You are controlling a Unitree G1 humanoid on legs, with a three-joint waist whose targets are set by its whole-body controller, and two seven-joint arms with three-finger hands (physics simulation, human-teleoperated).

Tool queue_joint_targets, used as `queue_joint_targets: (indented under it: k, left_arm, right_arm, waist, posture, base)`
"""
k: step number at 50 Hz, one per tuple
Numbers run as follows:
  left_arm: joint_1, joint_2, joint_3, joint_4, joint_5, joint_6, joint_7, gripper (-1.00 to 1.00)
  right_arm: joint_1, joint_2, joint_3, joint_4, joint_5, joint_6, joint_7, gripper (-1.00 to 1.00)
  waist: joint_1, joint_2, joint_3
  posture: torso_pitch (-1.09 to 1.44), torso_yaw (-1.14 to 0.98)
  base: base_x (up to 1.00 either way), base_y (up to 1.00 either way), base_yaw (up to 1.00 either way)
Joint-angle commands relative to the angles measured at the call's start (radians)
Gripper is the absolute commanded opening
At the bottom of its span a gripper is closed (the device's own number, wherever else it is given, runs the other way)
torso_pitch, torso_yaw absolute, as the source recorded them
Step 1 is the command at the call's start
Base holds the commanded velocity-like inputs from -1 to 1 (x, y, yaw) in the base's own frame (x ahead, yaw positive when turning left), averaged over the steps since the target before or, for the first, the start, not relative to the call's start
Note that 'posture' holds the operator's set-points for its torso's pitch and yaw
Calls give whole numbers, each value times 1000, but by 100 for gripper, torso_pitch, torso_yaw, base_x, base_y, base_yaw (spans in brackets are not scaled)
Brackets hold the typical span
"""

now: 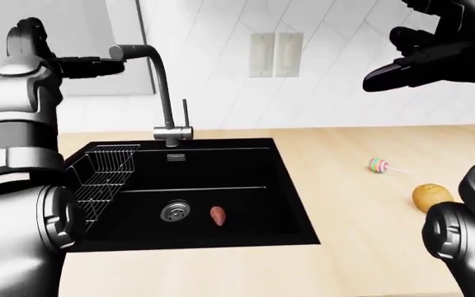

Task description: Turn the sink spout to the right.

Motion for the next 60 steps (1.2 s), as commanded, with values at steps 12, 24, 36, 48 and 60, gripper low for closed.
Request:
queue_joint_targets:
  k: [12,24,36,48,60]
  left_arm:
    - [-47,-9,2,155,20,-160,49,100]
    - [-99,-25,14,160,-9,-136,55,100]
    - [-138,-87,-12,160,-16,-132,57,100]
    - [-171,-179,-36,109,-26,-86,54,100]
    - [-169,-247,-64,39,-24,-48,55,100]
  right_arm:
    - [-22,-10,-15,-10,7,-28,-16,100]
    - [-32,-16,-12,0,14,-29,-20,100]
    - [-44,-19,-5,11,12,-30,-18,100]
    - [-37,-22,-11,-8,13,-20,-16,100]
    - [-43,-30,-8,-15,16,-7,-15,100]
  waist:
    - [-8,6,-8]
    - [-10,4,-7]
    - [-8,3,-5]
    - [-7,-4,-4]
    - [-8,-9,-5]
  posture:
    - [-53,0]
    - [-53,0]
    - [-53,0]
    - [-53,0]
    - [-53,0]
  base:
    - [0,0,0]
    - [0,0,0]
    - [0,0,0]
    - [0,0,0]
    - [0,0,0]
